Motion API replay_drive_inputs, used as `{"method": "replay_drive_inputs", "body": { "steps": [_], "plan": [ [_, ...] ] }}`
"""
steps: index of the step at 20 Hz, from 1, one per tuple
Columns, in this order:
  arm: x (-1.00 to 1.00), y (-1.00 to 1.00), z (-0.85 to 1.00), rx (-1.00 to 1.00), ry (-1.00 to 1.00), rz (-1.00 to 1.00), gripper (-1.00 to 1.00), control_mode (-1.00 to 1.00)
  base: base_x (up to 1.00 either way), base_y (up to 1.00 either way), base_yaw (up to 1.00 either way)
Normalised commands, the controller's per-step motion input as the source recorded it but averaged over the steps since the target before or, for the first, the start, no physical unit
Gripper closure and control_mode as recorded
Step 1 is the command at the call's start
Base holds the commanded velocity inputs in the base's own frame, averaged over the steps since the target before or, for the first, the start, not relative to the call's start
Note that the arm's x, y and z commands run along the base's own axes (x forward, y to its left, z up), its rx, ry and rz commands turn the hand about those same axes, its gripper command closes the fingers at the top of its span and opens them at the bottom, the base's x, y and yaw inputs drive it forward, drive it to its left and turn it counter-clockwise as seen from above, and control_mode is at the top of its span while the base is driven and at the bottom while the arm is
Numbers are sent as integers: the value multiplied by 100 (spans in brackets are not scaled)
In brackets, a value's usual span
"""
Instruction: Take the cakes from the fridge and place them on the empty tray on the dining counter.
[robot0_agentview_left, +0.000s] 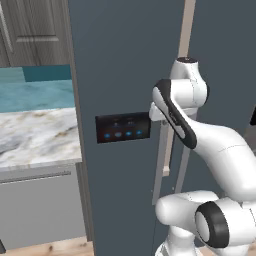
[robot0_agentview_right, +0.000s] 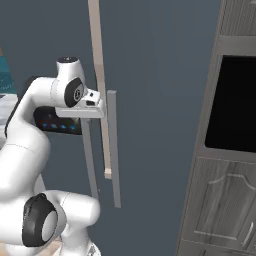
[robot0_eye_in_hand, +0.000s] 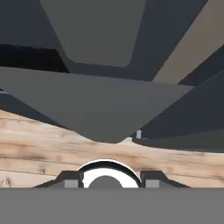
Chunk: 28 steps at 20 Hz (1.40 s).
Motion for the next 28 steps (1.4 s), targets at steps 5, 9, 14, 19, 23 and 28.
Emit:
{"method": "replay_drive_inputs", "body": {
  "steps": [5,9,14,19,23,28],
  "plan": [
    [-64,0,-6,0,-8,0,-100,-100,0,0,0],
    [-100,0,-2,0,-33,-1,-100,-100,0,0,0],
    [-100,-9,-2,0,-36,0,-100,-100,0,0,0],
    [-76,-16,0,0,-43,-3,-100,-100,0,0,0],
    [-46,-10,0,0,-36,-6,-100,-100,0,0,0],
    [-23,-4,0,0,-24,-3,-100,-100,0,0,0]
  ]
}}
